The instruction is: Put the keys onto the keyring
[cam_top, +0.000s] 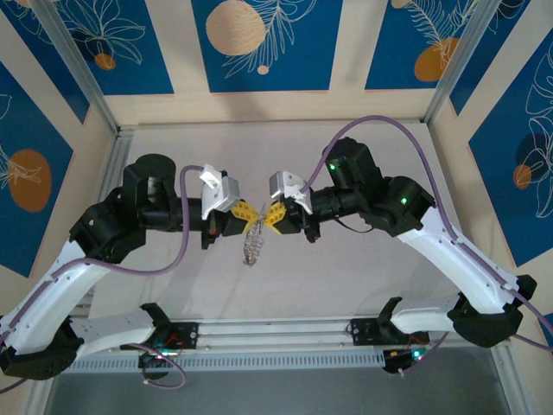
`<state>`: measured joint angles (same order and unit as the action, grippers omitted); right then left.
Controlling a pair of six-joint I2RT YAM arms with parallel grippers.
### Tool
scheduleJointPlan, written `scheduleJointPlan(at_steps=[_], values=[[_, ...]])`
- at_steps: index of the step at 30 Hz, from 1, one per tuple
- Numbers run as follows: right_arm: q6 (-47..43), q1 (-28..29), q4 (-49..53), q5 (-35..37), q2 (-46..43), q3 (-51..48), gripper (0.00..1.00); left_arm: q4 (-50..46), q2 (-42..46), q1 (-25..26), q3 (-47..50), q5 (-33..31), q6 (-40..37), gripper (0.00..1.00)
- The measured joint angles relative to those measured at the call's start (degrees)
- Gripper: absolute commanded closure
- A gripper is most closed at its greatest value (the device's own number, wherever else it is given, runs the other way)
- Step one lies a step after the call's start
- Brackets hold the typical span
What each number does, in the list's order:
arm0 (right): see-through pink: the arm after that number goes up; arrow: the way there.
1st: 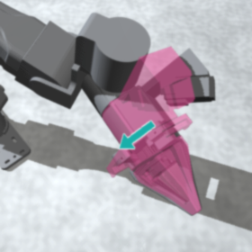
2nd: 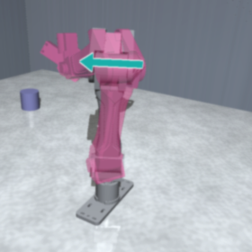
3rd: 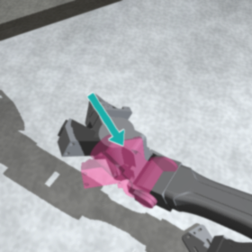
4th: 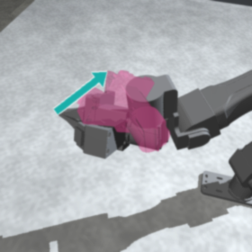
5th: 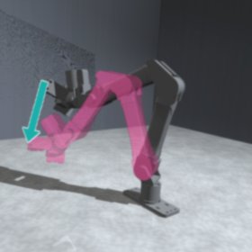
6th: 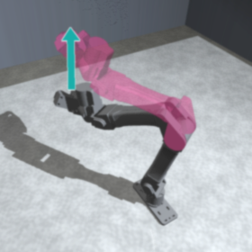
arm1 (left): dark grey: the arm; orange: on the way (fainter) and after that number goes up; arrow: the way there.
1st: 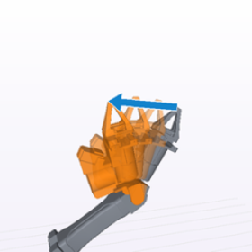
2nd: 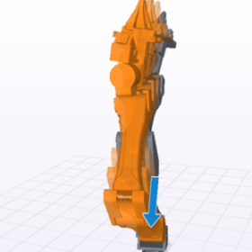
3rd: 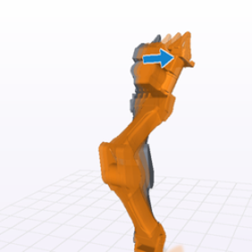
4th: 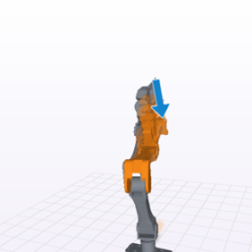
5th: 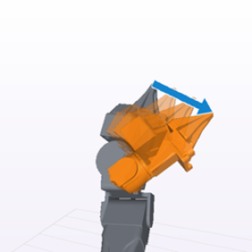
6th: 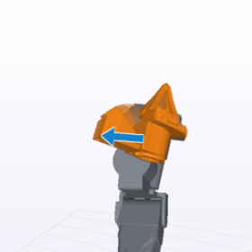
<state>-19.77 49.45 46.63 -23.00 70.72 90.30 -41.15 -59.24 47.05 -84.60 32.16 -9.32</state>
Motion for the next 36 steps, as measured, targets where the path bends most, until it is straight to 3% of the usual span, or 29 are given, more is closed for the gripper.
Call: scheduleJointPlan(at_steps=[4, 10, 16, 25, 36], values=[[0.59, -0.22, -0.28, -0.42, 0.59, -0.11, 0.98, 2.47, 0.48, 0.0, 1.73, 0.7, 0.94, 1.0], [2.01, -0.42, -1.18, -0.39, 1.03, -0.2, 0.74, 4.35, 0.92, 0.0, 2.86, 0.81, 1.77, 1.0], [3.58, -0.74, -4.17, -0.13, -1.81, -4.07, 0.62, 5.05, 1.42, 0.0, 2.86, 0.85, 1.77, 1.0], [5.95, -0.85, -8.7, 0.2, -7.93, -6.93, 0.63, 6.29, 2.1, 0.0, 3.26, 2.01, 1.99, 1.0], [8.85, -1.11, -13.77, -2.54, -7.04, -6.93, 0.67, 6.97, 2.95, 0.0, 3.98, 3.8, 3.04, 1.0]])
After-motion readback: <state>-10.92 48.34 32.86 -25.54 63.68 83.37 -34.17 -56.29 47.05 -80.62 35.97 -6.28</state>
